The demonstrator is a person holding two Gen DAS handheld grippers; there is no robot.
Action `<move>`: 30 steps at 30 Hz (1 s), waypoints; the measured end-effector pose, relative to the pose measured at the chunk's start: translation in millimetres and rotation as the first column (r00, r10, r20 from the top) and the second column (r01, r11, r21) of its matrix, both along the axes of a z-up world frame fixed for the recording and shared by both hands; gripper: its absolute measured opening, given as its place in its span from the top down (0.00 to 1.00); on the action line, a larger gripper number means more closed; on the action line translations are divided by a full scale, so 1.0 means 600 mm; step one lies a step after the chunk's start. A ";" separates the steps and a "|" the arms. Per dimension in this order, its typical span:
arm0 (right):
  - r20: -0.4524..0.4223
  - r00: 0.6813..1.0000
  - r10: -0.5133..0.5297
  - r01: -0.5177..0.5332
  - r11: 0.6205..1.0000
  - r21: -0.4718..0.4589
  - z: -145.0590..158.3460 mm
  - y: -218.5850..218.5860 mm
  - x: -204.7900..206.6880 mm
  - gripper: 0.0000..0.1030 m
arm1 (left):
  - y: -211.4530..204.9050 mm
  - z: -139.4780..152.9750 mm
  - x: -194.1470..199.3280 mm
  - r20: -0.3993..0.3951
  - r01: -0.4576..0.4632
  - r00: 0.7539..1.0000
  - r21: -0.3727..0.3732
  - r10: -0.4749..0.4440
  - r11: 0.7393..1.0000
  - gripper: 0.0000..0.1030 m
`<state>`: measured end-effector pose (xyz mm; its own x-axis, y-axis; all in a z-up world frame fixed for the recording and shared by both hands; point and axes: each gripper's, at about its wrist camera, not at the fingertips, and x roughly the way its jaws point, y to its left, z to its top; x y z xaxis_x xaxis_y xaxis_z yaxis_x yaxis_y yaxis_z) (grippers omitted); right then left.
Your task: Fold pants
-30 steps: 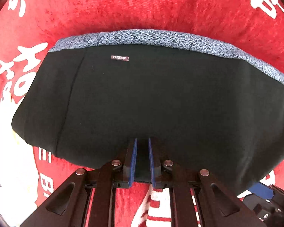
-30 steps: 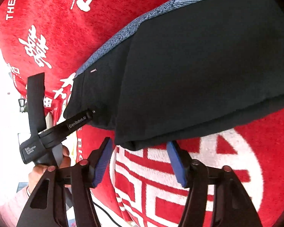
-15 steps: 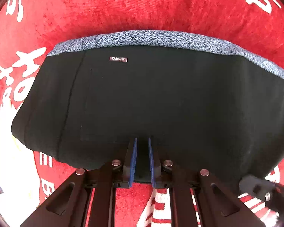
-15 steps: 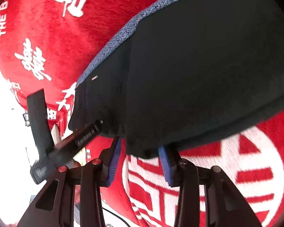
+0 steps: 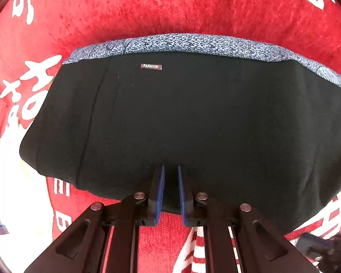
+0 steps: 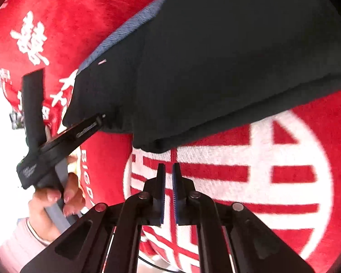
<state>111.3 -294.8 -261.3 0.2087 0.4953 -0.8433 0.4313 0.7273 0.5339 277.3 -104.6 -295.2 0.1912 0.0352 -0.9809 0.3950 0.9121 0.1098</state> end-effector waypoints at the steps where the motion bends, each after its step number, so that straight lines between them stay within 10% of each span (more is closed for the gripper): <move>1: 0.007 1.000 0.026 -0.026 0.999 -0.032 0.014 -0.003 0.001 0.93 | -0.001 0.001 -0.001 -0.001 0.000 1.000 0.000 0.000 1.000 0.87; 8: 0.031 0.998 0.053 -0.046 0.980 -0.194 0.079 -0.065 0.014 0.71 | -0.034 0.045 -0.020 -0.009 0.005 1.000 0.008 -0.005 1.000 0.80; 9: 0.031 0.999 0.041 -0.034 0.978 -0.204 0.084 -0.078 0.011 0.59 | -0.038 0.049 -0.025 -0.005 0.011 1.000 0.012 -0.011 1.000 0.40; 11: 0.030 0.999 0.030 -0.023 0.975 -0.219 0.089 -0.093 0.005 0.50 | -0.048 0.068 -0.037 0.029 0.019 0.999 0.017 -0.020 1.000 0.06; 19: 0.002 1.000 -0.012 0.012 0.961 -0.277 0.106 -0.151 -0.042 0.24 | -0.113 0.123 -0.090 0.037 0.115 0.993 -0.047 -0.114 0.992 0.06; 30: -0.021 0.995 -0.096 0.082 0.934 -0.347 0.129 -0.266 -0.131 0.21 | -0.240 0.148 -0.164 -0.035 0.186 0.981 -0.104 -0.190 0.977 0.06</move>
<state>32.7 -454.4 -183.7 0.2035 0.1531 -0.9670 0.5175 0.8216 0.2390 178.7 -248.4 -206.3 0.1410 -0.0954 -0.9854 0.5629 0.8265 0.0005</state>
